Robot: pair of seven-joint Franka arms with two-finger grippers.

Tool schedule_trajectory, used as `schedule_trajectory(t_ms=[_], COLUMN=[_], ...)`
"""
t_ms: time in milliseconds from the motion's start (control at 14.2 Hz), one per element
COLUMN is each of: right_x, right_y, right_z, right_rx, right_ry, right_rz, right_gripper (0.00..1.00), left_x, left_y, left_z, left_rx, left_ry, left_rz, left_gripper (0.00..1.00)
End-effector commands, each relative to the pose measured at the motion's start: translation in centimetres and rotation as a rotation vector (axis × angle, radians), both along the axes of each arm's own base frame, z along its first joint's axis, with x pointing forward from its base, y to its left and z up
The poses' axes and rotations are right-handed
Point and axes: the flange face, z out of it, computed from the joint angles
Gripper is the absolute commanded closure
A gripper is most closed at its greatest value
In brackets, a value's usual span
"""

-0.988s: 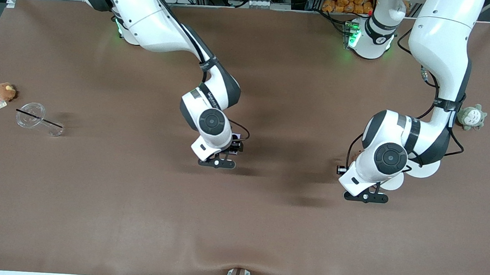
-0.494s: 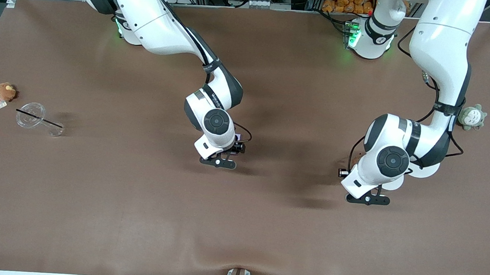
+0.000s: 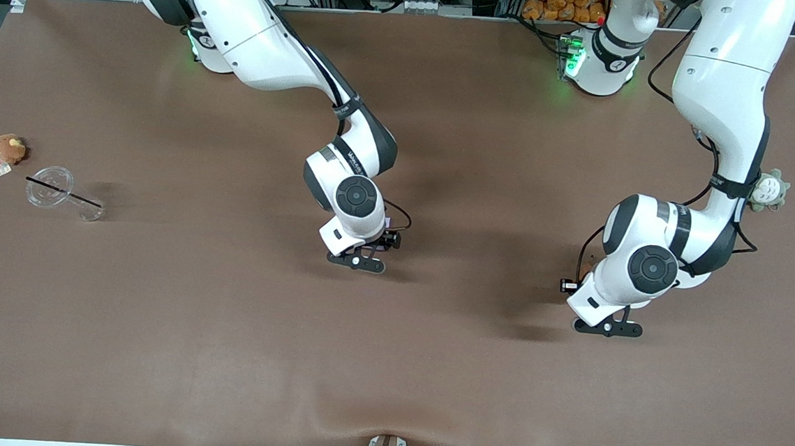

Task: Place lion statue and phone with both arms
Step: 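Carry the lion toward the white cup while the right gripper carries the phone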

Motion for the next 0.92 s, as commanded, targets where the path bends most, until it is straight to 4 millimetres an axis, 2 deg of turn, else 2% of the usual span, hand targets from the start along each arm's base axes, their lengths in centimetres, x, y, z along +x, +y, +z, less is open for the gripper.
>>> schedule_trajectory(t_ms=[0, 71, 141, 212, 353, 424, 494, 635, 706, 847], right_x=[0.1, 0.1, 0.2, 0.7, 1.9, 2.8, 4.2, 7.9, 9.2, 11.5], right_y=[0.5, 0.5, 0.4, 0.0, -1.2, -2.6, -4.9, -11.6, -15.2, -24.2], right_z=[-0.3, -0.2, 0.1, 0.6, 2.8, 4.8, 7.0, 11.2, 12.4, 13.6], right_rx=[-0.022, -0.022, -0.02, -0.019, -0.01, -0.024, -0.034, -0.029, -0.036, -0.036], right_ry=[-0.025, -0.025, -0.027, -0.03, -0.04, -0.025, -0.015, -0.014, 0.004, 0.05], right_rz=[-0.004, -0.002, -0.004, -0.011, -0.031, -0.053, -0.075, -0.095, -0.086, -0.04], right_gripper=[0.78, 0.97, 1.0, 1.0, 1.0, 1.0, 1.0, 1.0, 1.0, 1.0], left_x=[-1.0, -1.0, -0.9, -0.9, -0.7, -0.7, -0.6, -0.7, -0.7, -0.4], left_y=[0.2, 0.3, 0.6, 0.7, 0.8, 0.8, 0.8, 1.0, 0.9, 1.0], left_z=[-0.9, -0.9, -0.9, -0.7, 0.3, 1.2, 2.6, 6.4, 8.5, 13.3], left_rx=[-0.002, -0.001, 0.0, -0.002, 0.0, 0.0, 0.002, 0.01, 0.013, 0.019], left_ry=[-0.002, -0.002, -0.002, -0.005, -0.014, -0.022, -0.029, -0.034, -0.042, -0.06], left_rz=[-0.013, -0.012, -0.008, -0.005, 0.016, 0.018, 0.018, 0.024, 0.026, 0.032], left_gripper=[1.0, 1.0, 0.67, 0.01, 0.0, 0.0, 0.0, 0.0, 0.0, 0.0])
